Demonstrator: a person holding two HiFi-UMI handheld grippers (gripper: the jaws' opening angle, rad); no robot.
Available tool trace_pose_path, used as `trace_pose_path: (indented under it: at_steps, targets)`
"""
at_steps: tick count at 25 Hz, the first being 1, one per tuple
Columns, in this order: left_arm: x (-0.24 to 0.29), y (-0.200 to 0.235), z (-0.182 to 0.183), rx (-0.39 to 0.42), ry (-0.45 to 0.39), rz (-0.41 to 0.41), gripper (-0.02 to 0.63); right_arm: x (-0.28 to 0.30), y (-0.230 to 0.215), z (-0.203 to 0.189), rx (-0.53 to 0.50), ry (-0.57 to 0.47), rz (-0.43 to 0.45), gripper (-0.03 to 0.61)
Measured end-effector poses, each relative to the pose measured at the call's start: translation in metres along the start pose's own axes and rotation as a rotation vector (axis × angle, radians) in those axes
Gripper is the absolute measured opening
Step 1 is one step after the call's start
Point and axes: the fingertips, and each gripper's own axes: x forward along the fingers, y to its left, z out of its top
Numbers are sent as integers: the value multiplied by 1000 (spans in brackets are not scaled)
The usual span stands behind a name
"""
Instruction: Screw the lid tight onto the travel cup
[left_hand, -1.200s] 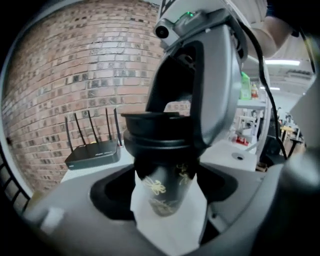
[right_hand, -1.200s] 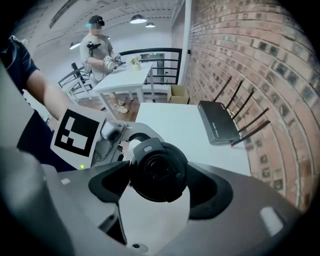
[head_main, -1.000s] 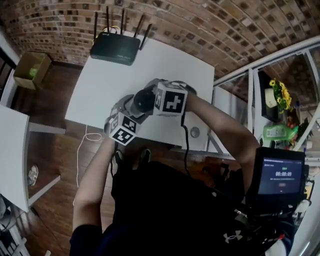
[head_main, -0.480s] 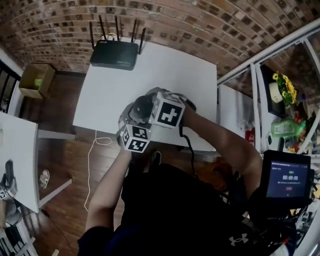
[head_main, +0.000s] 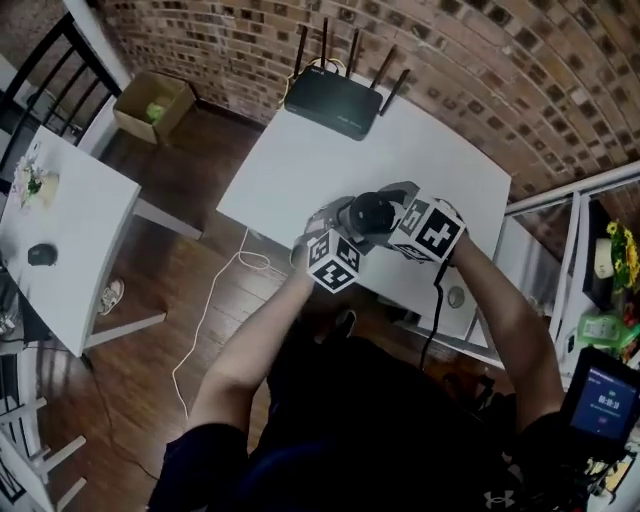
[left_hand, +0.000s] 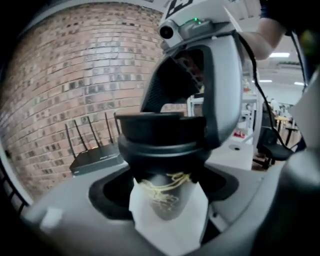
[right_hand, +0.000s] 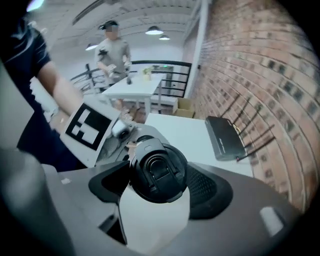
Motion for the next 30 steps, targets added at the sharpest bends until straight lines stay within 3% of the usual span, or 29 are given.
trace_pose_path:
  at_steps: [3,7,10,12,16,19,22,25,28,30]
  targets:
    - [1,7,0,-100,-1,103,403,1,-9,1,226,-62,-64,362]
    - [2,12,1,-144,12,113,403,-9,-19,9,294,-126,-93,362]
    - [3,11,-1,-131,33,109,403,-13,-22,10,282,-127,-68,362]
    - [7,4,1,-123,36,92,403,-14,-20,1,230,-73,-49,362]
    - [8,-1,-1,-33,43,-20,405,-2,-16,-8,65,39,-25,362]
    - [10,2,-8,2,57,-71,397,4,-18,-8,47,44,-3,362]
    - [8,3,-10,-26,57,6,377,5,-18,-8,170,38,-32,362]
    - [2,4,-13,-130,60,144,377,4,-17,-2,363,-31,-111,362]
    - [-2,5,-16,-234,61,234,374,2,-17,-1,417,-113,-182,364]
    - [-9,4,-15,-263,40,241,374,1,-17,-2,420,-143,-194,364]
